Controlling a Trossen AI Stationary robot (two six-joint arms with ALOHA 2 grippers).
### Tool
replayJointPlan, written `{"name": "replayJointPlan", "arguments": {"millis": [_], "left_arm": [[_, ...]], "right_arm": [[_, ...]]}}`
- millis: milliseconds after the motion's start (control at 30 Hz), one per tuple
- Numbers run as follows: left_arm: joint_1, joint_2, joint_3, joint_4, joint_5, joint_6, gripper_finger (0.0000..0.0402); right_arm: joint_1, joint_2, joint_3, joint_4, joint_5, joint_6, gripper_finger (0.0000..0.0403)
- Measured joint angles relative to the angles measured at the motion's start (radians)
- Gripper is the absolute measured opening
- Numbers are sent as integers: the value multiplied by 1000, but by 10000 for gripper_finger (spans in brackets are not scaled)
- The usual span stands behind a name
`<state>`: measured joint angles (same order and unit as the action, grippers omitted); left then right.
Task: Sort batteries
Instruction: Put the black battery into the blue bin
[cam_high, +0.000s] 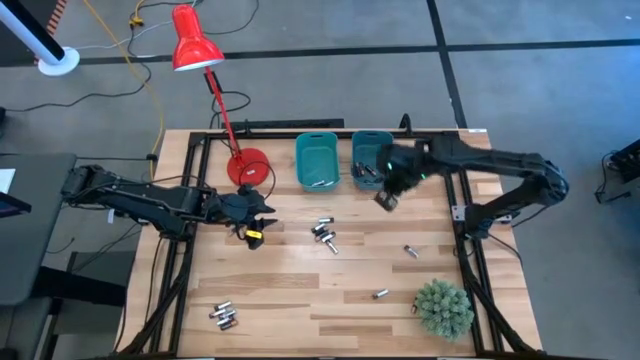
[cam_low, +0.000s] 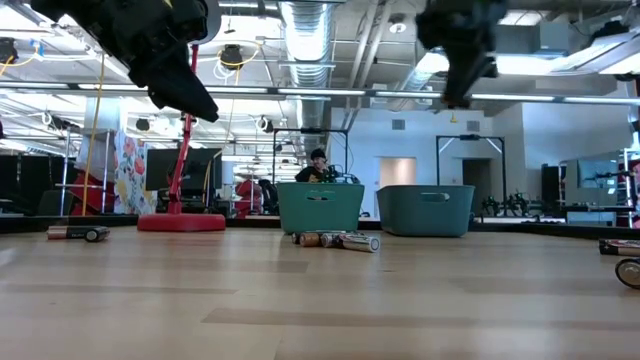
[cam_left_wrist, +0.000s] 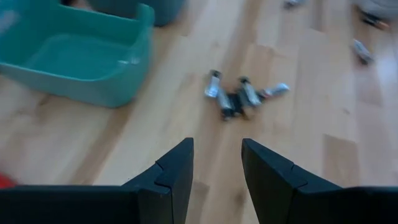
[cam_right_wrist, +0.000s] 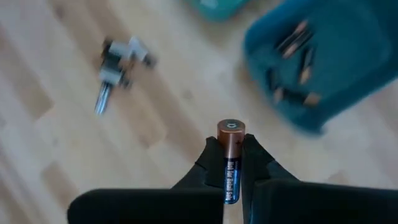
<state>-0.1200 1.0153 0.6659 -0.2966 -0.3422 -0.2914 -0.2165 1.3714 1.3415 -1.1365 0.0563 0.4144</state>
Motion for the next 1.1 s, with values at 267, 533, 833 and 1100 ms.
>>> {"name": "replayJointPlan", "arguments": {"millis": [267,533,833,1100], "left_arm": [[25,0,0,0,-77,-3,130],[113,0,0,-5,-78,8,130],[201,0,0,-5,-74,26,130],[235,0,0,-5,-73,25,130]], "right_arm": [[-294,245,96,88,-11,-155,13],[-461,507,108,186,-31,-177,13],[-483,647,108,241,-33,-153,22],[-471,662,108,262,-32,-152,58]]}}
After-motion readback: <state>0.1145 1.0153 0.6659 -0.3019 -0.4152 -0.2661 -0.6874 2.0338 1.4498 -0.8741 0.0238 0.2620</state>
